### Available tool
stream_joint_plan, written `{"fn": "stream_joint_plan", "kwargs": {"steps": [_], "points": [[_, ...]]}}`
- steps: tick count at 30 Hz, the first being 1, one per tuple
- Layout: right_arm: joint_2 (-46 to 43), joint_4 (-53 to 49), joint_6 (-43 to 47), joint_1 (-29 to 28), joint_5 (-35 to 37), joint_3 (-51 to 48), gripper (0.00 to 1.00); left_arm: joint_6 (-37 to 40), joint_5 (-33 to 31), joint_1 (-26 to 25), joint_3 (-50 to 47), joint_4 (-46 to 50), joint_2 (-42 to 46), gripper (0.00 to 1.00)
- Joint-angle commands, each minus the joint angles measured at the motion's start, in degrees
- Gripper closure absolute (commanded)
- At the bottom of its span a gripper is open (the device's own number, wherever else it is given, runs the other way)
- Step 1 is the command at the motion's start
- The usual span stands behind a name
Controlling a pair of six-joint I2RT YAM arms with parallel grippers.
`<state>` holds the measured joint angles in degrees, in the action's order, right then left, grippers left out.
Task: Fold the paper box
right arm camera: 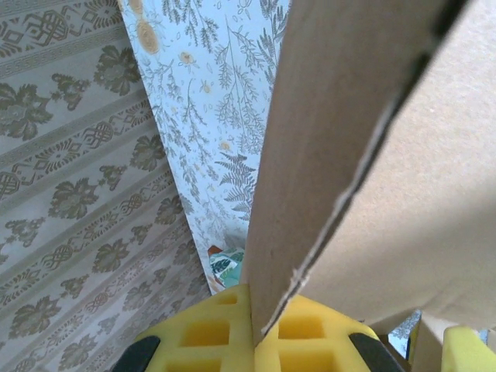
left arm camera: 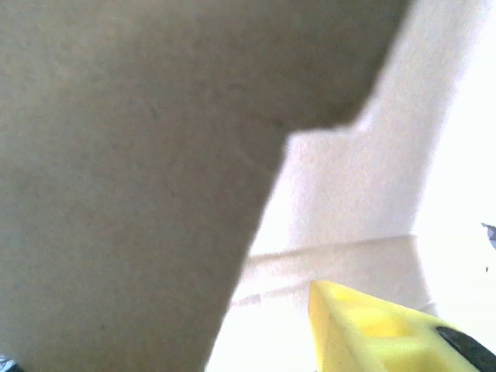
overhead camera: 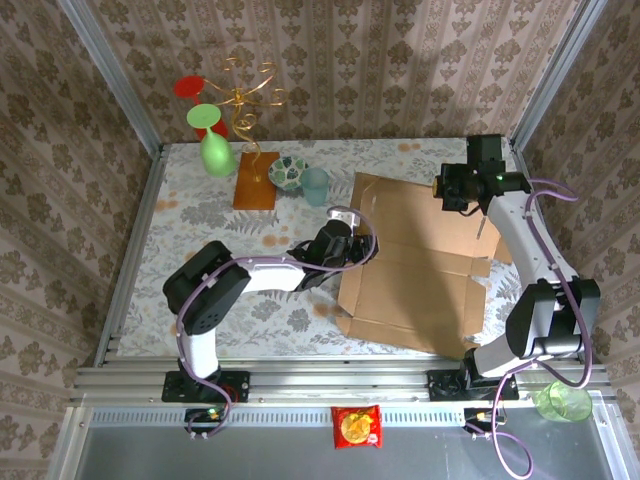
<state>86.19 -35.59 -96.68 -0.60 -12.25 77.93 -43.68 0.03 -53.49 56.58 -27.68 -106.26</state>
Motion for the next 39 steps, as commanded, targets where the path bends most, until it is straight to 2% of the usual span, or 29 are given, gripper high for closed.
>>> {"fn": "stream_joint_plan", "kwargs": {"steps": [1,13,26,33,39], "points": [[1.0,-1.3,-0.2,-0.4,0.4,0.8,1.0,-1.8,2.1,0.7,3.1,3.1,2.3,0.59],[3.2,0.8,0.7,0.1,0.1,1.5,1.0,-2.8,0.5,1.2,8.1,16.5,4.1,0.54],[3.8,1.5,1.1,0.2,-0.1,5.0,1.0,-2.1,0.5,3.1,6.2,15.2,5.5,0.52],[4.0,1.6,0.8,0.2,-0.4,5.6,1.0,-1.6,3.0,3.1,10.2,14.4,2.2,0.53],[4.2,2.1,1.0,0.2,-0.4,5.0,1.0,0.5,1.9,2.1,12.4,15.8,2.4,0.54]]}}
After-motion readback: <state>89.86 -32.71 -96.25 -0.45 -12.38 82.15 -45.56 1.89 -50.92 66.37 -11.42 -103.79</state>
